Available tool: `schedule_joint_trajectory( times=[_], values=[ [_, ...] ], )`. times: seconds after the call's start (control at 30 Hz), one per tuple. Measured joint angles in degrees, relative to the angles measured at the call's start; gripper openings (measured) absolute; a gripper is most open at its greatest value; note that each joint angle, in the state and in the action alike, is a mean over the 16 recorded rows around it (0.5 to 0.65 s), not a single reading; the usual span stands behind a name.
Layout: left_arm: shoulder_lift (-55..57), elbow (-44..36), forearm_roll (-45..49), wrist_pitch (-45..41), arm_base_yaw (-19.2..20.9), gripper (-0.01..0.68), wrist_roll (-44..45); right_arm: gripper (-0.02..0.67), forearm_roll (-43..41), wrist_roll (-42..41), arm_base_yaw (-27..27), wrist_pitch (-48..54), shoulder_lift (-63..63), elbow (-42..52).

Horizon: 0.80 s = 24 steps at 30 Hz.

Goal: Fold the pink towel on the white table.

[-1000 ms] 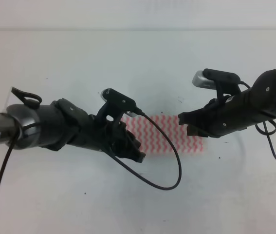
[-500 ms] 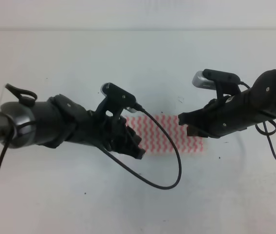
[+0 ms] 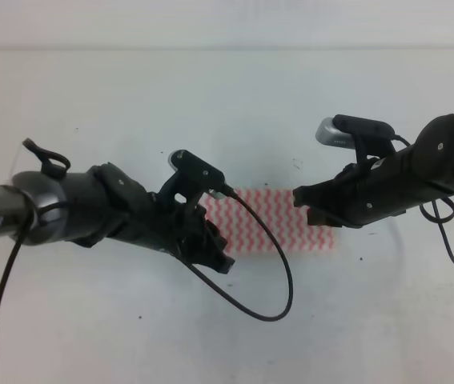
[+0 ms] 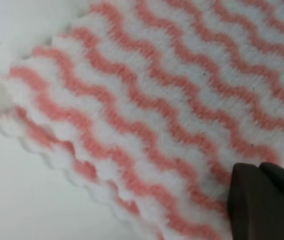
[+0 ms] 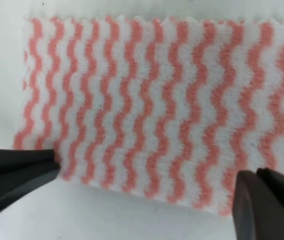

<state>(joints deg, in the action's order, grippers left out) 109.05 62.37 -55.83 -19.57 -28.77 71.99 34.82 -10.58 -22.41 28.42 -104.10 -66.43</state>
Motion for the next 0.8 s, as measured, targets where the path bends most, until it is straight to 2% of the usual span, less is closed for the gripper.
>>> schedule_joint_trajectory(
  times=[0.5, 0.8],
  values=[
    [-0.50, 0.15, 0.08, 7.23, 1.03, -0.005, 0.37, -0.012, -0.05, 0.97, 0.00, 0.37, 0.07, -0.33],
    [0.60, 0.41, -1.52, 7.44, 1.92, -0.005, 1.34, 0.008, -0.45, 1.83, 0.00, 1.62, 0.04, -1.26]
  ],
)
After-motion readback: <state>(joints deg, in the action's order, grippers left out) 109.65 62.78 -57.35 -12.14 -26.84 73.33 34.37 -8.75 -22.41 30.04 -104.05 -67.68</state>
